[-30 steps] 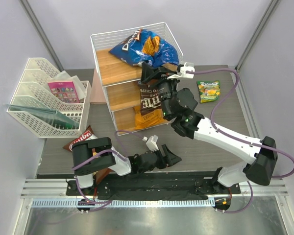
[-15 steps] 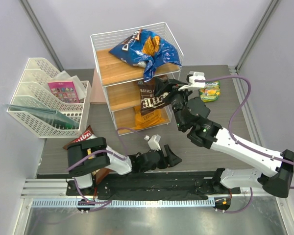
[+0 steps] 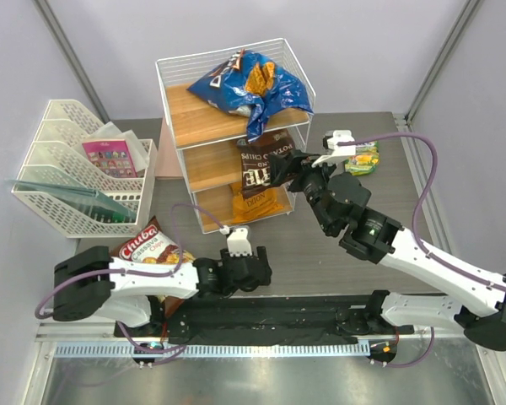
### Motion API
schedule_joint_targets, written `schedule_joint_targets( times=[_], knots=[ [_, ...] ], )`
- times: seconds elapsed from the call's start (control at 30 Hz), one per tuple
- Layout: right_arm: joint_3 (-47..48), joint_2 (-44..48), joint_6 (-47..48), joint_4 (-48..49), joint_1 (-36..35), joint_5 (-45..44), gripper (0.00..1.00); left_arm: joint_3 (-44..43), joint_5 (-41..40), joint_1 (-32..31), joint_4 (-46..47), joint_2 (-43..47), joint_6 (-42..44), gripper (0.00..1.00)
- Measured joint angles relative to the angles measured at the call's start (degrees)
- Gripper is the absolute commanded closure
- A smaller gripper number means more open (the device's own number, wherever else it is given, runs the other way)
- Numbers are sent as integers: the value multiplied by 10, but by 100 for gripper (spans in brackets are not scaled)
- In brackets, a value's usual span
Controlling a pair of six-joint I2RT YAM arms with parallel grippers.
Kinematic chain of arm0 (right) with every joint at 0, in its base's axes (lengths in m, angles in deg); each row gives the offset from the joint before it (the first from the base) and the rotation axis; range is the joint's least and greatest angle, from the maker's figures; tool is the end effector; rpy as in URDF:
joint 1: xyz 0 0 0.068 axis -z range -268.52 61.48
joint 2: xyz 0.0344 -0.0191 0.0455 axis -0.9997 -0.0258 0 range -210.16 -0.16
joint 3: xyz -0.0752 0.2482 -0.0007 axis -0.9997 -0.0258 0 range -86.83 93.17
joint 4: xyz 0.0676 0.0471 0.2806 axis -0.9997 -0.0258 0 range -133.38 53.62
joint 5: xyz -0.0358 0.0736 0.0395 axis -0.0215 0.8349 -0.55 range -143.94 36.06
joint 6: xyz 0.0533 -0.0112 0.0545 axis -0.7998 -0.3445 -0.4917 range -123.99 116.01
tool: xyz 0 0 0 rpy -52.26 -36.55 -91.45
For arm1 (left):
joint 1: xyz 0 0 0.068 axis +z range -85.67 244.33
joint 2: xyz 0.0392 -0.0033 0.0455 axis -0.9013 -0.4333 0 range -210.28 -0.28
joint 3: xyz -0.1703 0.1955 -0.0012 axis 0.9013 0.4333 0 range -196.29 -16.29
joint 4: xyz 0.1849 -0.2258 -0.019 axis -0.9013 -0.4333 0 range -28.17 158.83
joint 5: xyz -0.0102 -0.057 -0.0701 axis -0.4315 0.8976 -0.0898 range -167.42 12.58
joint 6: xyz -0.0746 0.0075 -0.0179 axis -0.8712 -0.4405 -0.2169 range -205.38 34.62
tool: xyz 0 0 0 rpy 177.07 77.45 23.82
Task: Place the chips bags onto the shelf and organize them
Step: Place the potato chip on the shelf, then adjust the shelf at the center of the board.
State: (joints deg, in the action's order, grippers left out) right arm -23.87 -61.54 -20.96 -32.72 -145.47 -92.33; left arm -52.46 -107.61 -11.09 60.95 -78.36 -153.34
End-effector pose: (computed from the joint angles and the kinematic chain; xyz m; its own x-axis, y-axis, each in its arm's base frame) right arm 0.1983 0.2302 0.4121 -0.0458 0.3493 -0.9359 -0.3203 0.8823 0.3449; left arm 0.1074 -0.2815 0.1173 -0.7719 -0.2156 -0.5981 0.1049 0.8847 -0.4543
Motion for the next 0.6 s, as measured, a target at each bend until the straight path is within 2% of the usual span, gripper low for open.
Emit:
schedule_joint_targets(
  times=[0.37,0.6],
  knots=[
    [-25,118,2,-133,-2,-16,14,0,-127,1,-278,223,-36,17],
    [-25,167,14,-203,-2,-67,12,-72,-200,9,-419,248,-33,8]
  ],
)
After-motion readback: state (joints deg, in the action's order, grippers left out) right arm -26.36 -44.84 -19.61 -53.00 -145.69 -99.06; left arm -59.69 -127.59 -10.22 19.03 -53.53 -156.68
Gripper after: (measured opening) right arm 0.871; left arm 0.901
